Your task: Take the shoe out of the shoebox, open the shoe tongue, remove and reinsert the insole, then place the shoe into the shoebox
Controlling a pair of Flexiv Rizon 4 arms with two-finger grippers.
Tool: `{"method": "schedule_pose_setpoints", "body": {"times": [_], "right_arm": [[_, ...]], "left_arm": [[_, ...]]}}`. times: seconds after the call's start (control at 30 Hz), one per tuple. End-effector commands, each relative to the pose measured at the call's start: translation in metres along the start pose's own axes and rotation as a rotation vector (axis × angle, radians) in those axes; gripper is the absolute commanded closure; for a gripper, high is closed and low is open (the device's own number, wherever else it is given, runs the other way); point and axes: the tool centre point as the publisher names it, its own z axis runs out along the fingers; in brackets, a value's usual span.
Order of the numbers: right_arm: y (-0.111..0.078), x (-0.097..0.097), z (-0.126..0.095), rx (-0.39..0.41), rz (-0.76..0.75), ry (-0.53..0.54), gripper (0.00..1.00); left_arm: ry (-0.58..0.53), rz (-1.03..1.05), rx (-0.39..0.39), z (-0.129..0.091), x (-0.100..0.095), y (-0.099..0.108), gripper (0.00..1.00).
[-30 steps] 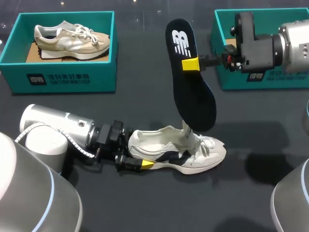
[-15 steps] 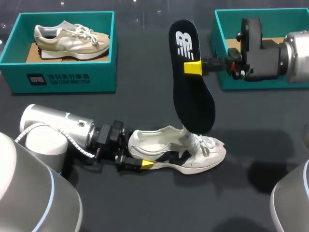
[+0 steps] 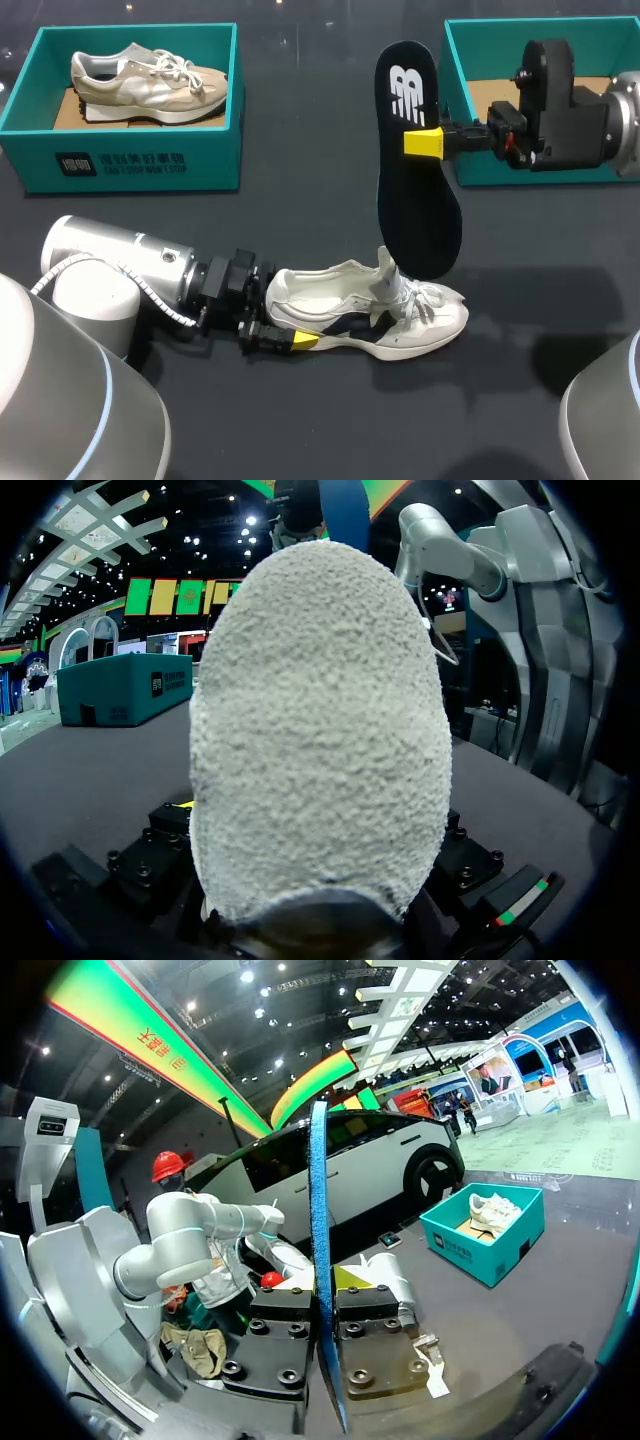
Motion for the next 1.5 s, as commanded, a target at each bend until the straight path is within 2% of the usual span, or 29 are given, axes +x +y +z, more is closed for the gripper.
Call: {"method": "schedule_pose_setpoints", "body": {"times": [0.03,0.27,0.3,0.33,0.37,0.4,0.63,0.8,1.0,1.07,1.5], "right_arm": [[0.0,0.0,0.002,0.001,0.001,-0.002,1.0],[0.0,0.0,0.002,0.001,0.001,-0.002,1.0],[0.0,0.0,0.002,0.001,0.001,-0.002,1.0],[0.0,0.0,0.002,0.001,0.001,-0.002,1.0],[0.0,0.0,0.002,0.001,0.001,-0.002,1.0],[0.0,0.0,0.002,0.001,0.001,-0.002,1.0],[0.0,0.0,0.002,0.001,0.001,-0.002,1.0],[0.0,0.0,0.002,0.001,0.001,-0.002,1.0],[0.0,0.0,0.002,0.001,0.001,-0.002,1.0],[0.0,0.0,0.002,0.001,0.001,-0.002,1.0],[0.0,0.0,0.002,0.001,0.001,-0.002,1.0]], "left_arm": [[-0.001,0.0,0.0,0.0,0.001,0.0,1.0],[0.006,0.004,-0.003,-0.001,0.001,0.0,0.98],[0.009,0.005,-0.005,-0.002,0.001,0.0,0.79],[0.009,0.005,-0.011,-0.002,0.001,0.0,0.5],[0.01,0.005,-0.016,-0.003,0.001,0.001,0.05],[0.01,0.003,-0.02,-0.003,0.001,0.001,0.0],[-0.014,-0.01,-0.052,-0.014,0.002,0.001,0.0],[-0.037,0.008,-0.114,-0.025,0.005,0.0,0.0],[-0.037,0.009,-0.241,-0.041,0.008,0.003,0.0],[-0.027,0.046,-0.321,-0.052,0.009,0.002,0.0],[-0.027,0.046,-0.321,-0.052,0.009,0.002,0.0]]}}
